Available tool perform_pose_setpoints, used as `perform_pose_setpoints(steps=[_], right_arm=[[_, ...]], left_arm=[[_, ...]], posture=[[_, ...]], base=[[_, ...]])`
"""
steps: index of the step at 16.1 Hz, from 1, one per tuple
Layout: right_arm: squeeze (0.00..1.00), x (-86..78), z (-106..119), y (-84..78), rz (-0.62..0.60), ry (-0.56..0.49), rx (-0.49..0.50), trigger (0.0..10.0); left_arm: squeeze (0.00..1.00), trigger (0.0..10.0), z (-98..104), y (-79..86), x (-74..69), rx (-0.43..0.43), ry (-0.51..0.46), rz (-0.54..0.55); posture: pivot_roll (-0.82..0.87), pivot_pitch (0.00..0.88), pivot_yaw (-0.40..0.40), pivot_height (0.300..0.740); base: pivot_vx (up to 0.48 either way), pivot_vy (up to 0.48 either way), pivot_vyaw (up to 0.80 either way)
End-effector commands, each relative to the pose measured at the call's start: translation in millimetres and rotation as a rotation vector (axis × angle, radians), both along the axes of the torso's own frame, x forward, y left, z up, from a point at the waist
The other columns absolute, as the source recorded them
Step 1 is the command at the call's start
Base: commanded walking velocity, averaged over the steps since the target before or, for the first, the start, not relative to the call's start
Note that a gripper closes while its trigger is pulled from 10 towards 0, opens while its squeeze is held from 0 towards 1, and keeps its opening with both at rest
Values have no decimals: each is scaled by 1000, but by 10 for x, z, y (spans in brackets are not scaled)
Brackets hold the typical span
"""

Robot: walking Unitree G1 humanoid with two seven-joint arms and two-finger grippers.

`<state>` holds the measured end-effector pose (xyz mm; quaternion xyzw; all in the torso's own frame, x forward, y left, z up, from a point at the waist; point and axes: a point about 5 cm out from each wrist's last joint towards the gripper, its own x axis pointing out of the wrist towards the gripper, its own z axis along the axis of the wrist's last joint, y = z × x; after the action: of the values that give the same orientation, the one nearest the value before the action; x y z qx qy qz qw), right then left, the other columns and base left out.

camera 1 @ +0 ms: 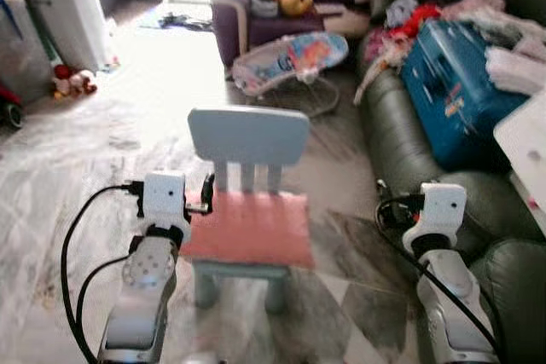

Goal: Move the pillow to the sofa

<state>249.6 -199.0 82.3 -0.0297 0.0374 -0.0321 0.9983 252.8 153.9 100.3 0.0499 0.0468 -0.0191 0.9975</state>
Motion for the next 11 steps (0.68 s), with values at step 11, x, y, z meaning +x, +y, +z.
perform_pose_setpoints(steps=[11], right_arm=[[0, 66, 32, 80, 28, -23, 10, 10000]], left_arm=[[0, 10000, 45, -7, 35, -20, -22, 6]], posture=[[55, 0, -62, 740]], base=[[132, 170, 0]])
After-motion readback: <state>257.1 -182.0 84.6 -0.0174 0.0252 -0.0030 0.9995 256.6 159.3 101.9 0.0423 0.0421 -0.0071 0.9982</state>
